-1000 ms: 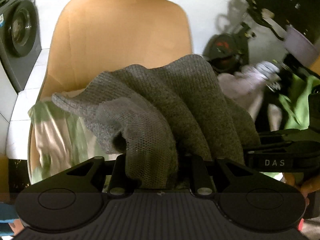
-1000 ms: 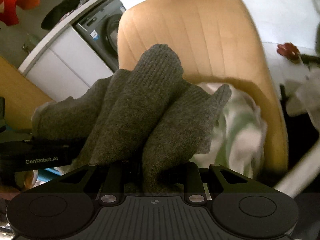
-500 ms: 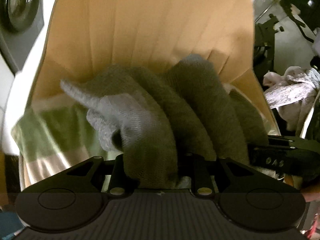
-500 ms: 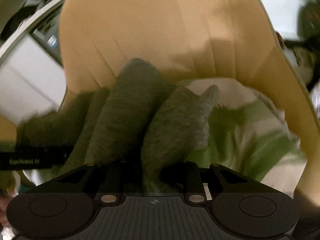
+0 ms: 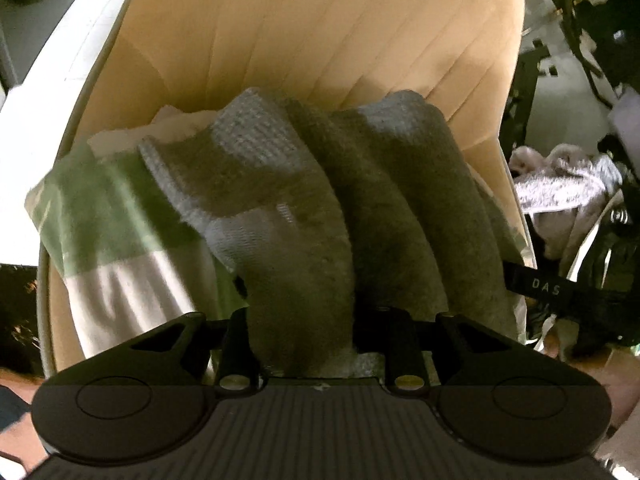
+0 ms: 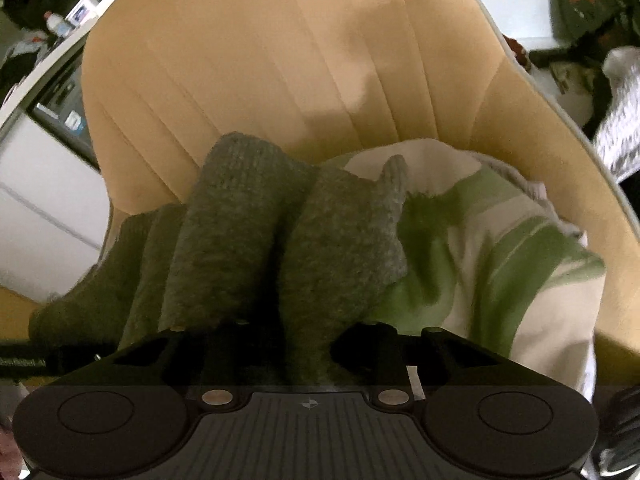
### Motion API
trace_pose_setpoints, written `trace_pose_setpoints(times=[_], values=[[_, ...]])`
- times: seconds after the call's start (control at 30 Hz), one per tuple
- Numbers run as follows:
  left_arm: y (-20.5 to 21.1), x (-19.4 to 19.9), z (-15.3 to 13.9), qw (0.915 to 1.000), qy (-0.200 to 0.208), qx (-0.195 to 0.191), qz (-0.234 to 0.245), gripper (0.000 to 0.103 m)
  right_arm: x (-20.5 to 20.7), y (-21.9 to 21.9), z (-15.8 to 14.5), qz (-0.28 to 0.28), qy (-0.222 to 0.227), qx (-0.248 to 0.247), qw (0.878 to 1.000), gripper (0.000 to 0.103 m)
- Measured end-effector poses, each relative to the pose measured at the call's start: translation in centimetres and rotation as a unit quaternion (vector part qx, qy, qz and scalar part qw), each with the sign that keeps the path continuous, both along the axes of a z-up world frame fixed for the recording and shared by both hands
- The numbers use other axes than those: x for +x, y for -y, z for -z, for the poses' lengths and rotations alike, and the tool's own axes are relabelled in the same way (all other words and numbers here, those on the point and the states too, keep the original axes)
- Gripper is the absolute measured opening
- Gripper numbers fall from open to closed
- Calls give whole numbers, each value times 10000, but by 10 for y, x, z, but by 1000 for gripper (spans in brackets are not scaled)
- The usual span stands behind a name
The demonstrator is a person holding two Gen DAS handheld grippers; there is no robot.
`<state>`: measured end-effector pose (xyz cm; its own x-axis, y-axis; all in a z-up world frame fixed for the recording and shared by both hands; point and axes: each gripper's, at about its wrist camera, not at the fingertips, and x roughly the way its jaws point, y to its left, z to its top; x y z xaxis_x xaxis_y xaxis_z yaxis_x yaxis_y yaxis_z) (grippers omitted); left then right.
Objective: Fold clothes
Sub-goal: 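Lower the sweater onto the clothes stack and open both grippers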
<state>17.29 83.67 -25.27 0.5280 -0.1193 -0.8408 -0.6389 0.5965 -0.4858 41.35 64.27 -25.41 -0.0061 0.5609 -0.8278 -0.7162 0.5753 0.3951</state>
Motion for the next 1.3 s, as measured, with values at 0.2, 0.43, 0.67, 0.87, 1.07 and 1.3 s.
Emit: trace_pose_setpoints(times=[0.2, 0.43, 0.67, 0.87, 1.07, 1.3], values=[[-20, -28, -18, 9997, -12, -243, -34, 26, 31, 23, -24, -71, 320, -306, 9990, 21], [-26, -24, 4, 9987, -317, -409, -32, 29, 37, 18, -11, -298, 434, -739, 9959, 22], [-14, -36, 13, 9976, -275, -551, -320, 49, 25, 13, 7, -221, 593, -795, 9948, 32], [-35, -67, -29, 9918, 746, -711, -750, 57, 13, 31, -15, -280, 734, -634, 9949, 62], [-60, -61, -41, 9887, 919, -444, -1099, 59, 5, 48, -38, 6, 1048, -382, 9938, 78], [-57, -27, -37, 9936, -69, 888, -701, 22, -6, 59, -40, -240, 1224, -399, 9914, 79]])
